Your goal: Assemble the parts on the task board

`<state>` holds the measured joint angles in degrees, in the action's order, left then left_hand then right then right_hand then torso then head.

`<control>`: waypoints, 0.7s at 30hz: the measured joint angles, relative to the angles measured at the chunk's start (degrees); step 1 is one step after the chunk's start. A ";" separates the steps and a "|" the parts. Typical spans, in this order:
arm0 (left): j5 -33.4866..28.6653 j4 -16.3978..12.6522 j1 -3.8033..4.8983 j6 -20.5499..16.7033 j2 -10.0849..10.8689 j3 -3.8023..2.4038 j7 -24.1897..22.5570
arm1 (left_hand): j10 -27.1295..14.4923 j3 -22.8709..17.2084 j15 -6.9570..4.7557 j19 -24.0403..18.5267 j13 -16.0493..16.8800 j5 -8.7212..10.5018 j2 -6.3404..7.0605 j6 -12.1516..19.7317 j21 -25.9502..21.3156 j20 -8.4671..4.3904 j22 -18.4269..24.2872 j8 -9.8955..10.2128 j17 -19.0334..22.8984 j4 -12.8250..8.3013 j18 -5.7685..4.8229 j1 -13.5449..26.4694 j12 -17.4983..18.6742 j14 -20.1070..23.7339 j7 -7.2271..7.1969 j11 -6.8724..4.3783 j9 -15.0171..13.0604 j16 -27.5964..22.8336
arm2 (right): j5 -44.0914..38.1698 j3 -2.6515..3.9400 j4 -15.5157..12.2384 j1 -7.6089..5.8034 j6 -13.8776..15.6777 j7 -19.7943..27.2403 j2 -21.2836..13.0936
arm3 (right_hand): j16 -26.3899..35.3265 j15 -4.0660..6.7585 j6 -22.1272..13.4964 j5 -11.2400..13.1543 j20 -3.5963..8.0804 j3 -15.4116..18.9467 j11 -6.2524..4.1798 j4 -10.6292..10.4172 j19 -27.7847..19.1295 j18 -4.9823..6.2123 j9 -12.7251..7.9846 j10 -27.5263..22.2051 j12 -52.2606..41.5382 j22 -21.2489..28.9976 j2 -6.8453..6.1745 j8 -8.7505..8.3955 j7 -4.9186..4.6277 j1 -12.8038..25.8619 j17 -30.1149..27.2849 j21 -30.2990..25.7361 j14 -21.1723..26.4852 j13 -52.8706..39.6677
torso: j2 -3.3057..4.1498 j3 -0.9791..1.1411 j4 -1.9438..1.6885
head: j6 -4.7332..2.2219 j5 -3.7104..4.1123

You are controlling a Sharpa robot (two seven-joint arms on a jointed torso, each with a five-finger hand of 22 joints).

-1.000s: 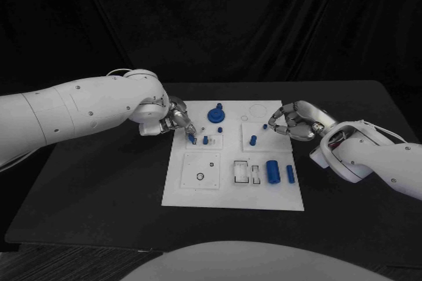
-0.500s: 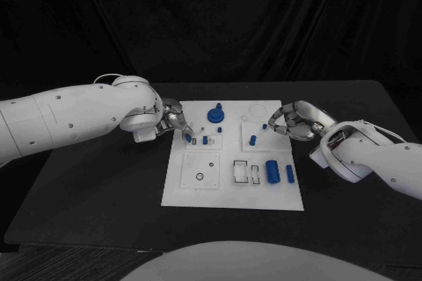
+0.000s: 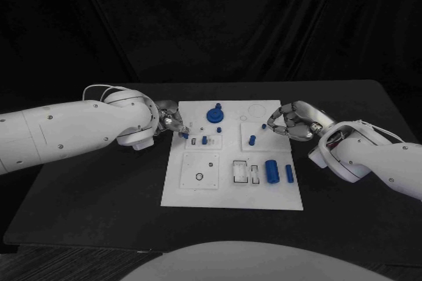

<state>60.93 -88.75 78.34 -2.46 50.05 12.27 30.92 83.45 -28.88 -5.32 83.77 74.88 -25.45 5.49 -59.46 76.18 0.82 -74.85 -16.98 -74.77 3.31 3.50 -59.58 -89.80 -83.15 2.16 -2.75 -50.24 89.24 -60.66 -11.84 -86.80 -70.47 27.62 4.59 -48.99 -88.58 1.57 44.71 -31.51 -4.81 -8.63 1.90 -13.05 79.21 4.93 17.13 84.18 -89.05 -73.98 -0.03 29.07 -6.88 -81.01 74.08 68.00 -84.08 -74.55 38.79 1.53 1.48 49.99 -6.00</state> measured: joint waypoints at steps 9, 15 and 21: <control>1.70 -0.45 -1.84 -3.06 -0.02 -0.01 -0.87 | 0.00 0.00 0.00 0.00 0.00 0.65 0.00 0.00 0.00 0.00 0.00 0.00 0.00 0.00 0.00 0.00 0.00 0.00 0.00 0.00 0.00 0.00 | -0.17 0.00 -0.04 0.15 0.02 -0.01 -0.02 | 0.00 0.00 0.00 0.00 0.00 0.00 0.00 0.00 0.00 0.00 0.00 0.00 0.00 0.00 0.00 0.00 0.00 0.00 0.00 0.00 0.00 0.00 | -0.08 0.09 0.00 | 0.00 0.18; 2.15 -0.57 -2.45 -4.21 -0.06 0.00 -1.24 | 0.00 0.00 0.00 0.00 0.00 0.65 0.00 0.00 0.00 0.00 0.00 0.00 0.00 0.00 0.00 0.00 0.00 0.00 0.00 0.00 -0.01 0.00 | -0.23 0.00 -0.06 0.20 0.03 -0.02 -0.06 | 0.00 0.00 0.00 0.00 0.00 0.00 0.00 0.00 0.00 0.00 -0.01 0.00 0.00 0.00 0.00 0.00 0.00 0.00 0.00 0.00 0.00 0.00 | 0.00 -0.02 0.04 | 0.00 0.14; 2.37 -0.79 -2.60 -4.67 -0.12 0.00 -1.46 | 0.00 0.00 0.00 0.00 0.00 0.65 0.00 0.00 0.00 0.00 0.00 0.00 0.00 0.00 0.00 0.00 0.00 0.00 0.00 0.00 -0.01 0.00 | -0.28 0.00 -0.06 0.24 0.04 -0.03 -0.09 | 0.00 0.00 0.00 0.00 0.00 0.00 0.00 0.00 0.00 0.00 -0.01 0.00 0.00 0.00 0.00 0.00 0.00 0.00 0.00 0.00 0.00 0.00 | 0.03 -0.02 0.04 | 0.00 0.24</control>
<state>63.29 -89.54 75.73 -7.13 49.93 12.27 29.46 83.45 -28.88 -5.32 83.77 74.88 -24.81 5.49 -59.46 76.18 0.82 -74.85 -16.98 -74.77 3.31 3.50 -59.57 -89.80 -83.15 2.16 -2.75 -50.24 89.24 -60.94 -11.84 -86.86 -70.23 27.66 4.56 -49.08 -88.58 1.57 44.71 -31.52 -4.81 -8.63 1.91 -13.05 79.21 4.93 17.12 84.18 -89.05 -73.98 -0.03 29.07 -6.88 -81.01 74.08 68.00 -84.08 -74.55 38.82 1.51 1.52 49.99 -5.76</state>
